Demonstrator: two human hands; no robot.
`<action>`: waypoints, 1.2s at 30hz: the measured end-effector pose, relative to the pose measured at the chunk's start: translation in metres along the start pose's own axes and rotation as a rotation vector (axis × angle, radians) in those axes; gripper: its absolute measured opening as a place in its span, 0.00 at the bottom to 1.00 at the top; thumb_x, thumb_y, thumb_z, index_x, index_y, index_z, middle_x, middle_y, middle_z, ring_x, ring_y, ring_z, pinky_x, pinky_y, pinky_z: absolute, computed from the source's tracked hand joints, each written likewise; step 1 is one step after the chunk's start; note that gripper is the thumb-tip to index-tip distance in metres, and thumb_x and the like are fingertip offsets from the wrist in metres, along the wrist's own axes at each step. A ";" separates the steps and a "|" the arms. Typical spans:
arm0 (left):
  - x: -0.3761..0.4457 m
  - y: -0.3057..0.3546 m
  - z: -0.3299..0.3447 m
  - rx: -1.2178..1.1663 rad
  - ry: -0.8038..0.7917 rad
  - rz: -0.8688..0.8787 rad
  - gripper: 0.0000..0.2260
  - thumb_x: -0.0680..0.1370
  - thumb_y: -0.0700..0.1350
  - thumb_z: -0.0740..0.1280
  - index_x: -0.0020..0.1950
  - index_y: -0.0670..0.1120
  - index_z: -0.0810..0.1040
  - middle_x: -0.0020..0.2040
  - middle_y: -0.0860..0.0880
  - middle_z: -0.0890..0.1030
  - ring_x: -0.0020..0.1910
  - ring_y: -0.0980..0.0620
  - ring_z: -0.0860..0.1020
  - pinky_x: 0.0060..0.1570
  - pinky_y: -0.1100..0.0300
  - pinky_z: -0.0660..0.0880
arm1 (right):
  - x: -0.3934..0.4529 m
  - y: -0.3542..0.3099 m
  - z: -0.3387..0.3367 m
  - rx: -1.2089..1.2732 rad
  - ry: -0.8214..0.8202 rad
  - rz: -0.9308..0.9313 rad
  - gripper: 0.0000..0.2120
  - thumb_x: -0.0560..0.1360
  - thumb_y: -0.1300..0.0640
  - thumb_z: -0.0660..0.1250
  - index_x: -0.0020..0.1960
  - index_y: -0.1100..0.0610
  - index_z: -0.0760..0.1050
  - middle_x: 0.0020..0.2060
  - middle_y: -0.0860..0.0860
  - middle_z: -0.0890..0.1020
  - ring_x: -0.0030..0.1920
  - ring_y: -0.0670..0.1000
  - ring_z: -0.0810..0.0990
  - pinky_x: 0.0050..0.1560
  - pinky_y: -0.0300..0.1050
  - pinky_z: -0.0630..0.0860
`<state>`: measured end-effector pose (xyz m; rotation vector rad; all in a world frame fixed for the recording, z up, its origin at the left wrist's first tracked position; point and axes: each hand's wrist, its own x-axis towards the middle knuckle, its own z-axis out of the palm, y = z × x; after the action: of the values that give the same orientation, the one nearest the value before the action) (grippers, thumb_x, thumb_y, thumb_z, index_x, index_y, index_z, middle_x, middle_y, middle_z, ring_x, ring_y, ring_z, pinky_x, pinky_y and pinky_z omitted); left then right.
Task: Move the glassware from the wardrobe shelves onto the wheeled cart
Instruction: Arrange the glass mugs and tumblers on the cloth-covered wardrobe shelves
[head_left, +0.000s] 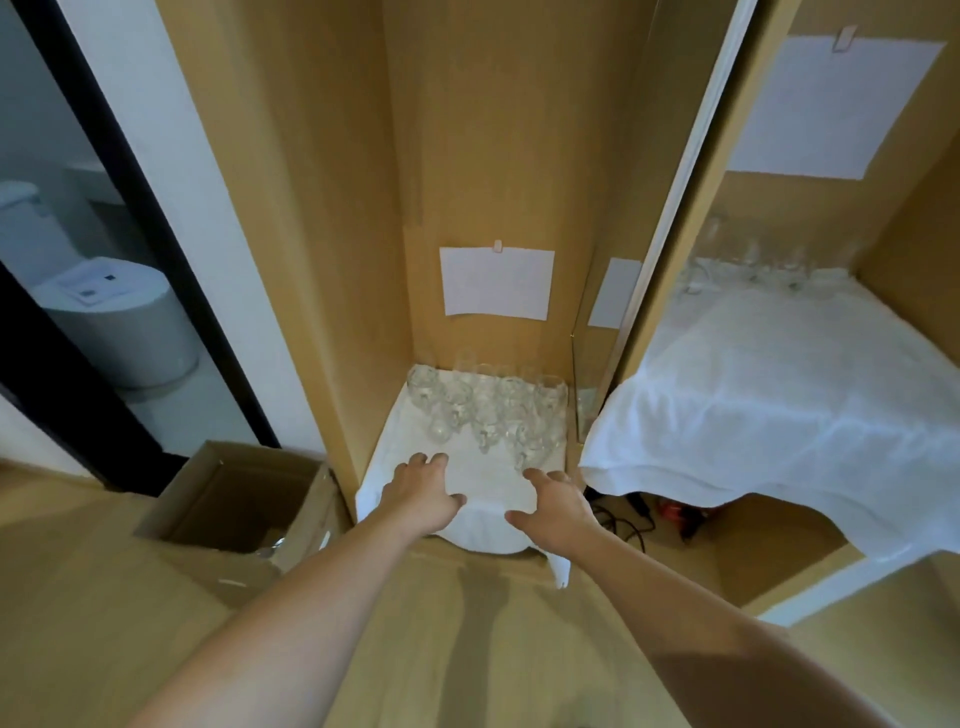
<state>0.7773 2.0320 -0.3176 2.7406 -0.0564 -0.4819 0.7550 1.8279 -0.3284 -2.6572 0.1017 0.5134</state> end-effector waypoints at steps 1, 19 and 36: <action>0.002 -0.004 0.000 -0.019 0.007 -0.001 0.29 0.81 0.57 0.65 0.79 0.48 0.62 0.73 0.45 0.67 0.71 0.42 0.67 0.66 0.46 0.72 | 0.002 -0.001 0.002 -0.005 -0.010 0.013 0.36 0.78 0.41 0.67 0.80 0.50 0.58 0.74 0.54 0.66 0.72 0.57 0.68 0.68 0.50 0.71; 0.123 -0.050 -0.015 -0.145 0.083 -0.115 0.30 0.80 0.54 0.68 0.79 0.49 0.63 0.74 0.45 0.68 0.71 0.43 0.69 0.66 0.51 0.71 | 0.149 -0.037 0.019 0.032 -0.120 0.011 0.35 0.77 0.40 0.68 0.79 0.52 0.61 0.70 0.58 0.70 0.69 0.58 0.73 0.68 0.50 0.72; 0.289 -0.057 0.005 -0.199 -0.074 -0.246 0.33 0.76 0.56 0.71 0.78 0.47 0.64 0.69 0.44 0.73 0.69 0.43 0.72 0.67 0.52 0.71 | 0.298 -0.009 0.036 0.134 -0.235 0.133 0.32 0.78 0.42 0.69 0.76 0.54 0.65 0.68 0.57 0.74 0.67 0.57 0.76 0.64 0.45 0.73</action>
<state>1.0464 2.0550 -0.4359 2.5442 0.2981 -0.6202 1.0214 1.8543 -0.4656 -2.4517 0.2349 0.8279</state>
